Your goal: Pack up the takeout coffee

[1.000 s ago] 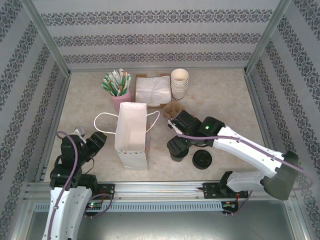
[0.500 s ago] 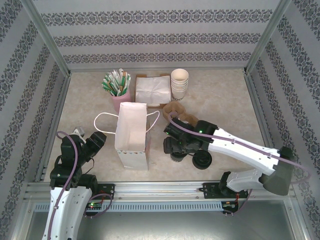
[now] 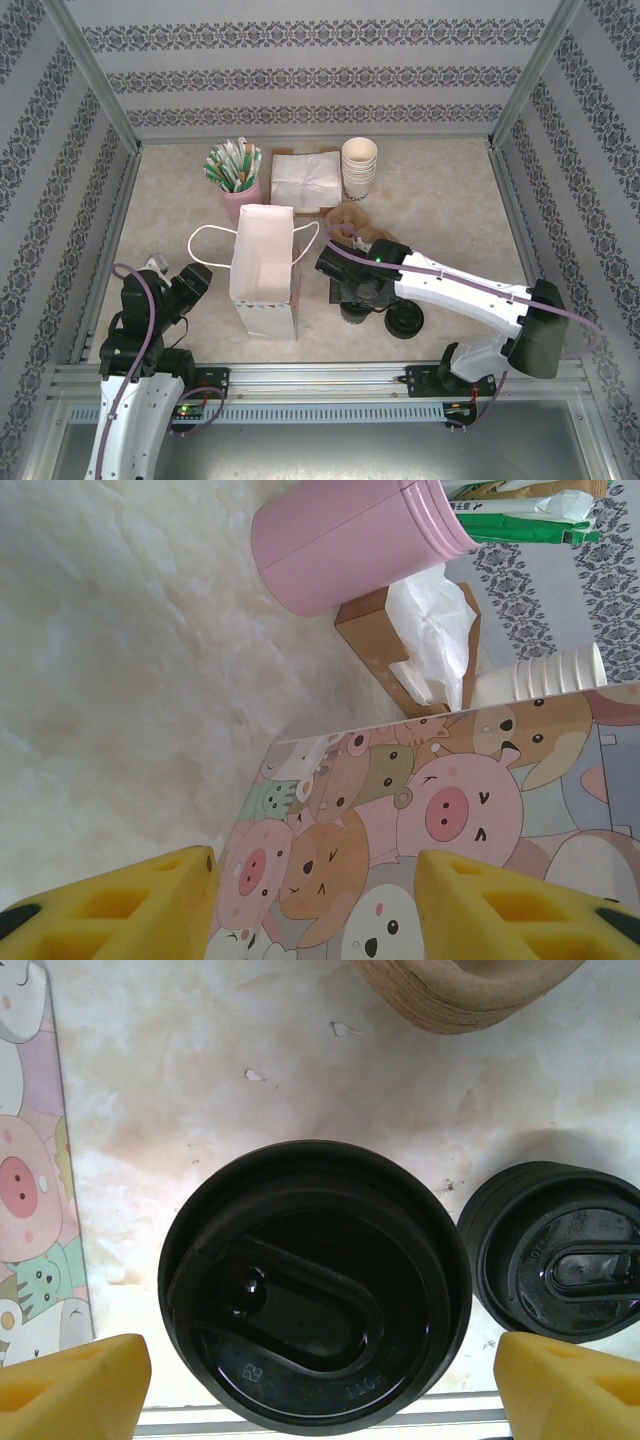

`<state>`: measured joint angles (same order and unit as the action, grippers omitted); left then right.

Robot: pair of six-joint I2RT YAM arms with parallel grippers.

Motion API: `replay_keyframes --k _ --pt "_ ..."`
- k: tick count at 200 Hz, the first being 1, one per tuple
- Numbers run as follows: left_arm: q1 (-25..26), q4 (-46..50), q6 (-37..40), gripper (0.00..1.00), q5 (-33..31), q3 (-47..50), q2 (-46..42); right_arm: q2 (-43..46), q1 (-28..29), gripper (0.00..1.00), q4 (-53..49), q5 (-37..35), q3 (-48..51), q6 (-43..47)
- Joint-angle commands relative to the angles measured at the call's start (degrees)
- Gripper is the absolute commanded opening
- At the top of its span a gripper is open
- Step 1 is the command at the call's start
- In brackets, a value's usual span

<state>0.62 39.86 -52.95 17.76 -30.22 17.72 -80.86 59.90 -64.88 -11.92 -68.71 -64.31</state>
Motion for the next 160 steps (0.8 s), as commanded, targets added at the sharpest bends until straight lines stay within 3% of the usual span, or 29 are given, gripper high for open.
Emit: replay_keyframes --k 1,160 --pt "-0.84 -0.23 0.84 0.55 -0.38 0.2 -0.7 -1.03 0.75 0.89 -0.24 -2.41 -1.1 -1.25" --pt "-0.84 -0.48 0.83 0.55 -0.38 -0.19 -0.56 -3.41 0.75 0.78 1.49 -1.88 2.11 -0.83"
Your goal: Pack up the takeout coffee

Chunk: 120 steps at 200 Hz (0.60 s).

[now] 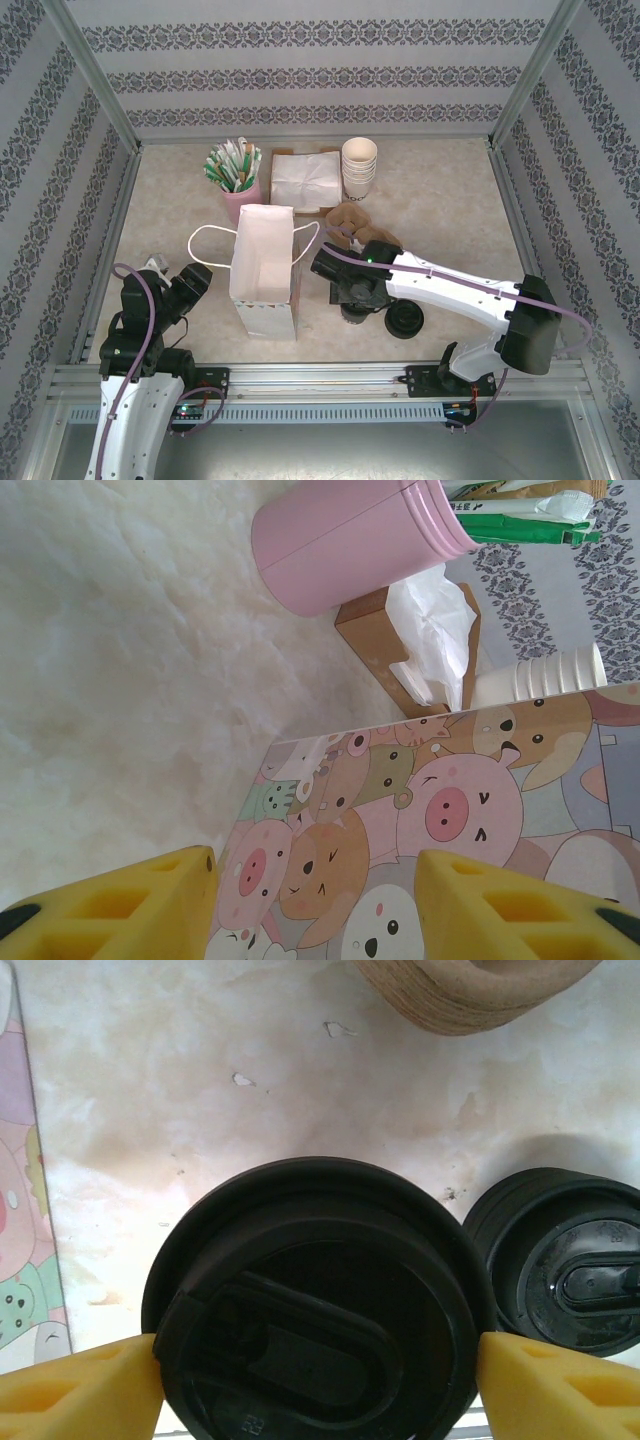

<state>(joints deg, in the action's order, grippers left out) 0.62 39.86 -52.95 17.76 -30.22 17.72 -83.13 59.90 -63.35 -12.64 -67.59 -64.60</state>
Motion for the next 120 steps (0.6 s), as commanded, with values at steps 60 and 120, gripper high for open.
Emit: replay_keyframes --k 60,120 --pt "-0.82 -0.37 0.92 0.55 -0.36 -0.01 -0.6 -2.64 0.74 0.72 1.42 0.18 3.33 0.77" --pt "-0.82 0.02 1.09 0.55 -0.42 0.29 -0.62 -3.97 1.54 0.72 3.42 1.76 9.09 0.88"
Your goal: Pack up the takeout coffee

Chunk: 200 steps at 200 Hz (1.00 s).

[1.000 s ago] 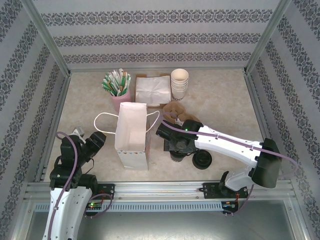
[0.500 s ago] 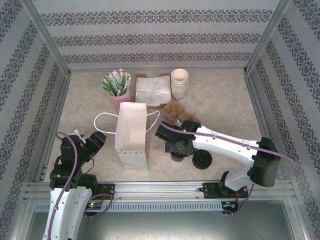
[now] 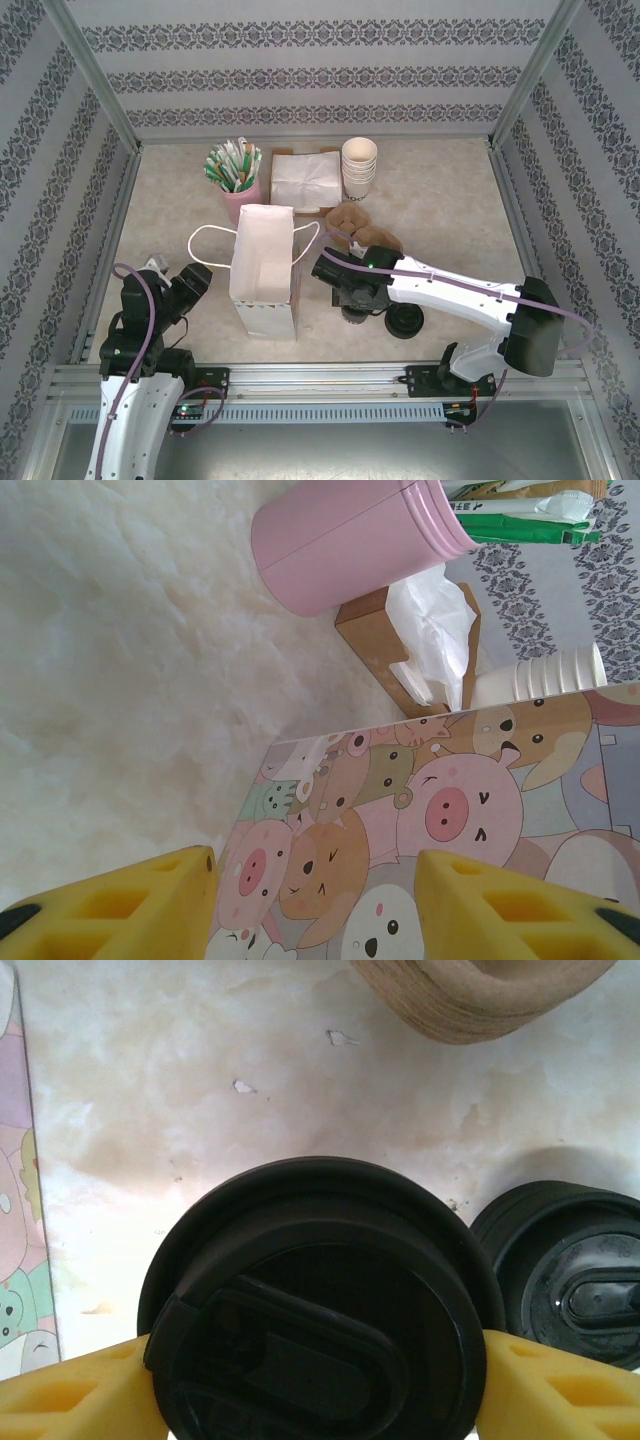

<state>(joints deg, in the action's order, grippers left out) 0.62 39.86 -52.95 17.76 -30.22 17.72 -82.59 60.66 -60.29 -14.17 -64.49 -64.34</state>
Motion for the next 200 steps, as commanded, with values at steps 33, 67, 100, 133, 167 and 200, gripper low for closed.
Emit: replay_keyframes --k 33,67,100,133,167,200 --pt "-0.84 0.09 1.08 0.55 -0.3 0.07 -0.66 -3.53 0.85 0.72 0.26 2.11 4.99 1.7" --pt "-0.8 0.29 1.09 0.55 -0.34 -0.3 -0.64 -1.89 0.47 0.74 -1.22 0.56 1.13 4.8" --pt "-0.8 0.57 0.92 0.55 -0.23 -0.29 -0.75 -0.31 -0.02 0.76 -1.24 0.37 -0.85 6.58" --pt "-0.8 0.49 0.92 0.55 -0.1 -0.28 -0.67 1.26 -0.28 0.78 -1.4 -0.06 -2.13 7.61" --pt "-0.8 0.46 0.92 0.55 -0.18 -0.3 -0.51 2.67 -0.63 0.79 -0.72 -0.33 -2.4 7.87" --pt "-0.8 0.48 0.92 0.55 -0.1 -0.23 -0.5 3.66 -0.94 0.82 0.09 -0.11 -2.32 8.06"
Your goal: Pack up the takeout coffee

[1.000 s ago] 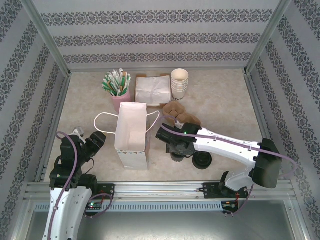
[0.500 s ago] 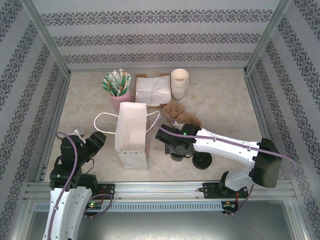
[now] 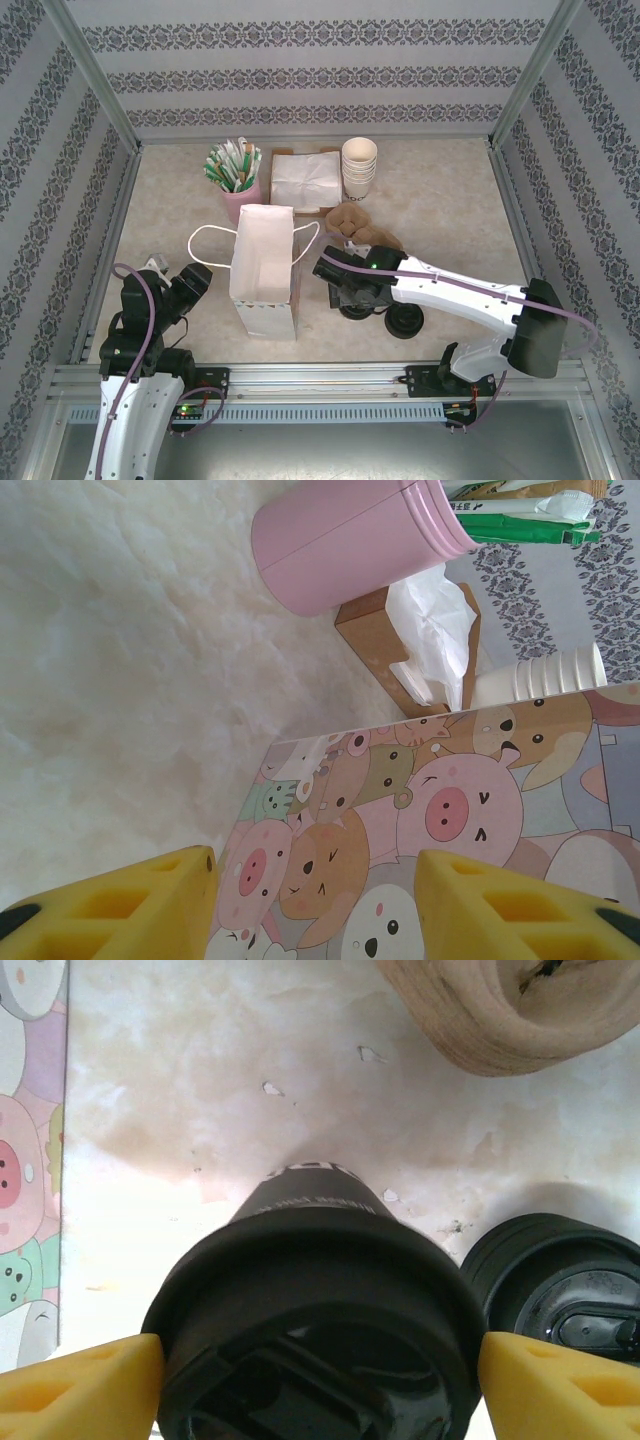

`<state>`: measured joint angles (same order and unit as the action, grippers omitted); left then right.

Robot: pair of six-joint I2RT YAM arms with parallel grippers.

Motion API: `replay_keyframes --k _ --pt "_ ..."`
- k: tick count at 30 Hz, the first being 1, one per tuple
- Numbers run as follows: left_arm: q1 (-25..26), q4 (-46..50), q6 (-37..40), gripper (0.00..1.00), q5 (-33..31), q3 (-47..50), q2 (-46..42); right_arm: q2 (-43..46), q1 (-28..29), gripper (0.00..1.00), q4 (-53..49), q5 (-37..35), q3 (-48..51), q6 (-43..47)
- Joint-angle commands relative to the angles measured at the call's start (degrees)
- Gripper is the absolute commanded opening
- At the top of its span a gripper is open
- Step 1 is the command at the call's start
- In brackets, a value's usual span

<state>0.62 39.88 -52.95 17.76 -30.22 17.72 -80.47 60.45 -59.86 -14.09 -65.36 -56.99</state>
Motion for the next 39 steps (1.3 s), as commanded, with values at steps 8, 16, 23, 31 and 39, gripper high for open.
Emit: replay_keyframes --k 8,16,23,31,39 --pt "-0.8 0.29 0.92 0.55 -0.14 -0.27 -0.49 1.45 -1.23 0.83 -0.18 0.55 -1.29 1.42" --pt "-0.82 0.38 1.66 0.55 -0.64 -0.97 -0.4 3.85 -1.65 0.84 -0.53 -2.2 -3.57 8.1" --pt "-0.81 -0.17 3.1 0.54 -0.5 -1.81 0.83 11.83 -5.06 0.82 -0.26 -7.03 -5.45 19.6" --pt "-0.8 -2.74 3.99 0.49 4.19 0.2 3.89 13.11 -19.34 0.76 7.44 5.86 -4.4 40.62" --pt "-0.77 -3.95 5.79 0.46 13.67 0.53 11.72 -4.44 -32.04 0.57 9.32 16.36 -11.05 58.06"
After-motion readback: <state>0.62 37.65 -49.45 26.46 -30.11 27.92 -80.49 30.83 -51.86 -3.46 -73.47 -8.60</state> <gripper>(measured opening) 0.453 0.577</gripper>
